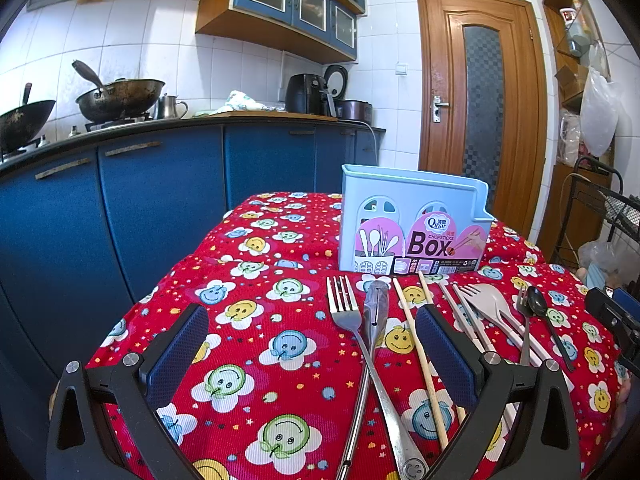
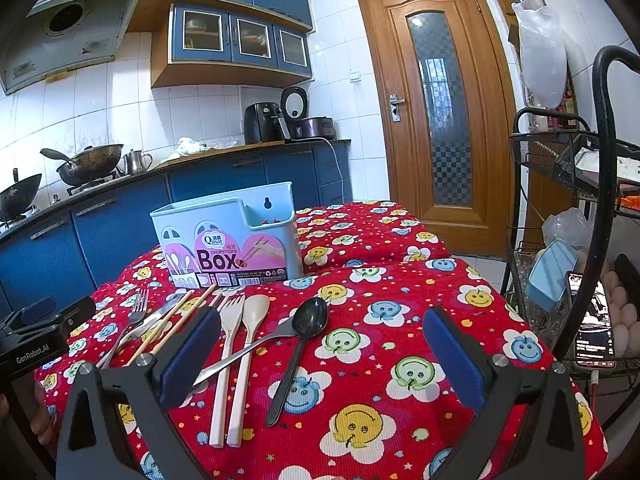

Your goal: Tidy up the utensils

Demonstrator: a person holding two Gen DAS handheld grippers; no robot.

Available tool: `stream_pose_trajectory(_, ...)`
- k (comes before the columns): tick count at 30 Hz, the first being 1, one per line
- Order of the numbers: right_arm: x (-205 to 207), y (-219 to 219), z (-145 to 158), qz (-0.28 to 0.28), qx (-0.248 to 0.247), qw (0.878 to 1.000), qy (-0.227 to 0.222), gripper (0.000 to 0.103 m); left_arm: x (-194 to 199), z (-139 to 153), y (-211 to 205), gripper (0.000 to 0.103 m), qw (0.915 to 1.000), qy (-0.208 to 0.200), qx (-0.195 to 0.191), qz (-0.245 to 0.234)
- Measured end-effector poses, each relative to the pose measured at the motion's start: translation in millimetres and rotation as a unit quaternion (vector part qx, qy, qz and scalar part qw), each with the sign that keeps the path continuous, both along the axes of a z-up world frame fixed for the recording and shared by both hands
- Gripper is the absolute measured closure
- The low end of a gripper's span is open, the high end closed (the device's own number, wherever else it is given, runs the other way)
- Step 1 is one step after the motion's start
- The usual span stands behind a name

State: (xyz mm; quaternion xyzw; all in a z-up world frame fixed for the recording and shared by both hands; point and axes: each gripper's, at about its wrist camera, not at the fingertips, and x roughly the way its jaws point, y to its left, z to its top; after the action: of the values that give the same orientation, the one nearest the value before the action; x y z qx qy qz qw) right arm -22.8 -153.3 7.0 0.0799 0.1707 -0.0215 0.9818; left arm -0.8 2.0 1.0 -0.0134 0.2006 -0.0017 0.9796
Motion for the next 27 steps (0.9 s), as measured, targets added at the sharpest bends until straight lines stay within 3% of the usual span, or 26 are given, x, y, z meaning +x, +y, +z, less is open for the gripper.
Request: stream_pose_trajectory(27, 0.5, 0.9, -0.4, -0.002, -0.001, 1.000, 0.004, 0.000, -1.9, 0.1, -2.3, 0.000, 1.0000, -0.002, 0.004, 0.001)
